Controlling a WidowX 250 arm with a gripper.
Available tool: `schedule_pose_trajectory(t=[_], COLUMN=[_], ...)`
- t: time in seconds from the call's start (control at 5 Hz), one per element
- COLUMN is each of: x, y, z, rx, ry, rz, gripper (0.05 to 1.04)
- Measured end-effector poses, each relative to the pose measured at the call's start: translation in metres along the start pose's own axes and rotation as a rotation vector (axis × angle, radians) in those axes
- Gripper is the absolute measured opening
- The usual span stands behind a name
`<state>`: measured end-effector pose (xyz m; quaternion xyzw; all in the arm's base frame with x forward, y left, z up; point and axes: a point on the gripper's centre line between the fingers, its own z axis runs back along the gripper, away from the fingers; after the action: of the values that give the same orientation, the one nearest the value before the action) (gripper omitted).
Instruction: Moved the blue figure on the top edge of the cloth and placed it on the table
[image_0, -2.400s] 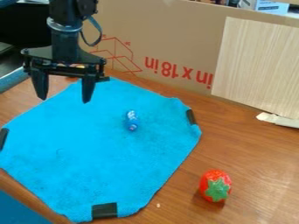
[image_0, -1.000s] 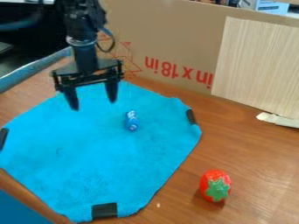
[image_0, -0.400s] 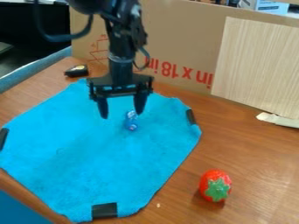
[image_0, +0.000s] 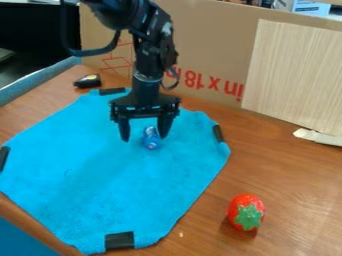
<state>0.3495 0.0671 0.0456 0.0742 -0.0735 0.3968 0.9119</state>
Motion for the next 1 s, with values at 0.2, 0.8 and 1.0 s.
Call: schedule_pose_trajectory(t=[0.2,0.8,1.0], x=[0.001,-0.001,-0.006], y=[0.001,-0.001,-0.002], z=[-0.002,0.01,0.012], rx=[0.006,-0.028,-0.029], ry=[-0.004,-0.003,0.019], rz=[0.004,-0.022,-0.029], gripper=[0.7,0.338,0.338])
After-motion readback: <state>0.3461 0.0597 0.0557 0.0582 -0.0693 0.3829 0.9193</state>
